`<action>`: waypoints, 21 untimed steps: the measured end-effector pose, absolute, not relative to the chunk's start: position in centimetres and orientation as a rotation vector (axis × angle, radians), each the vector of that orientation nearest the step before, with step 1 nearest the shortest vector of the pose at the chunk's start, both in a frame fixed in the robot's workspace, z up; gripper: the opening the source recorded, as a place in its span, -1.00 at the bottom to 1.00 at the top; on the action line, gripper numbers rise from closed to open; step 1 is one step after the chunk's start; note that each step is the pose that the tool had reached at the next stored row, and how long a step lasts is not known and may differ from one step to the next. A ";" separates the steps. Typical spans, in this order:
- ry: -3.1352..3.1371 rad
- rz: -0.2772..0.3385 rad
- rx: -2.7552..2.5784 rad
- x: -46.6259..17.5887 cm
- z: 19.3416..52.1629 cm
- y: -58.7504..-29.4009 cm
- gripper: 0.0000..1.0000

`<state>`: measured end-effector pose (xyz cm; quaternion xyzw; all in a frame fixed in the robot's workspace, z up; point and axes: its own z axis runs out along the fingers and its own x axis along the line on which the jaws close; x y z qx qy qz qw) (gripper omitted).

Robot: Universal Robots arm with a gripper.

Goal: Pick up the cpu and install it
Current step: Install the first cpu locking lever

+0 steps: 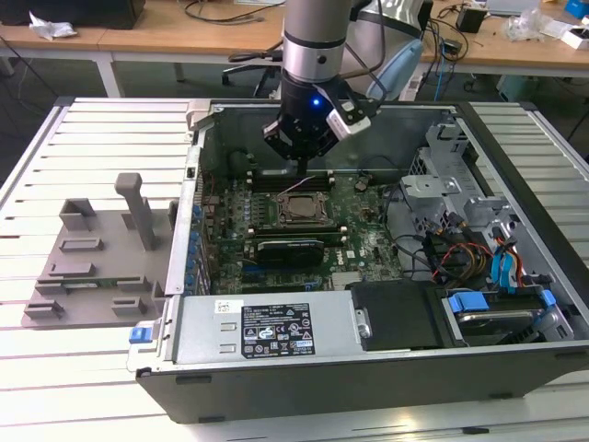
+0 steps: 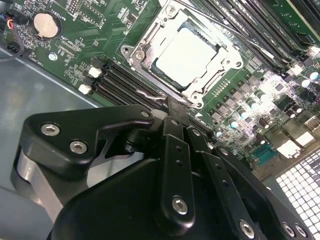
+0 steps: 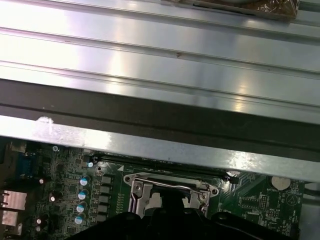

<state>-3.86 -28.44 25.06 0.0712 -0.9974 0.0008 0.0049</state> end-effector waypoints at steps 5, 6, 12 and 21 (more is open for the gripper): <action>-3.123 0.002 0.223 -3.6 24.8 -28.4 -0.79; -3.123 0.002 0.223 -3.6 24.7 -28.4 -0.79; -3.124 -0.016 0.223 -4.1 24.1 -28.4 -0.79; -3.125 -0.049 0.223 -5.3 23.0 -28.4 -0.79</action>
